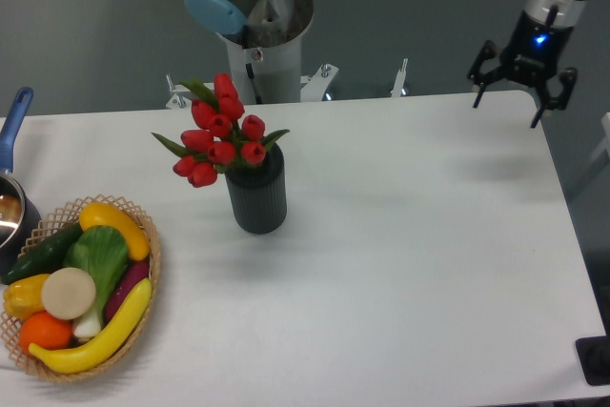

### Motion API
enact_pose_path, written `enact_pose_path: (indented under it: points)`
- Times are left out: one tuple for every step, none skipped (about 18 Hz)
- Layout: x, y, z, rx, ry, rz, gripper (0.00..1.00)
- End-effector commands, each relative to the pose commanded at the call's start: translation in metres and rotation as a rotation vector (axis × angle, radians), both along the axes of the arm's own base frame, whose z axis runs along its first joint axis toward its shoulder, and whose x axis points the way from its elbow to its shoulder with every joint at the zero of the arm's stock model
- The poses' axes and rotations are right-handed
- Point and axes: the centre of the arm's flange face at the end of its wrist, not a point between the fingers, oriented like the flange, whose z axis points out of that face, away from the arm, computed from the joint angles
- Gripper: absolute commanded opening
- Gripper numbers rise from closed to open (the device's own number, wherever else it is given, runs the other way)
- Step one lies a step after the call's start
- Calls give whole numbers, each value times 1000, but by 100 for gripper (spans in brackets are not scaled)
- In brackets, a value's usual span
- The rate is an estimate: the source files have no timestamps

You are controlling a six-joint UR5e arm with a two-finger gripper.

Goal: Pick up the flowers from the vase
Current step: 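Move the open gripper in toward the red tulips in the black vase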

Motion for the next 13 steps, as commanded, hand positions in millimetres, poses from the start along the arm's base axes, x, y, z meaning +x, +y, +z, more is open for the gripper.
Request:
enact_pose_path:
  points:
    - [7,5,-4,28,-13,-5,100]
    - [15,8,-9,59,-28,-3,100]
    - [25,12,-5,95,-26,-3,100]
    - [36,14,0,123,-18,-3,100]
    - [50,15,2,140,-15,-6,100]
    - [60,21,7,178,-14,-10,100]
    - [69,32,12,234,-16,-22,100]
    - [81,40,15,285,-24,-30,100]
    - [95,49,16,326,-30,-42,100]
    - [110,59,21,352,-29,-62,100]
    - [123,70,23,360,-32,-89,100]
    - [134,78,19,362,-45,-110,100]
    - [143,87,14,364,-70,-123,100]
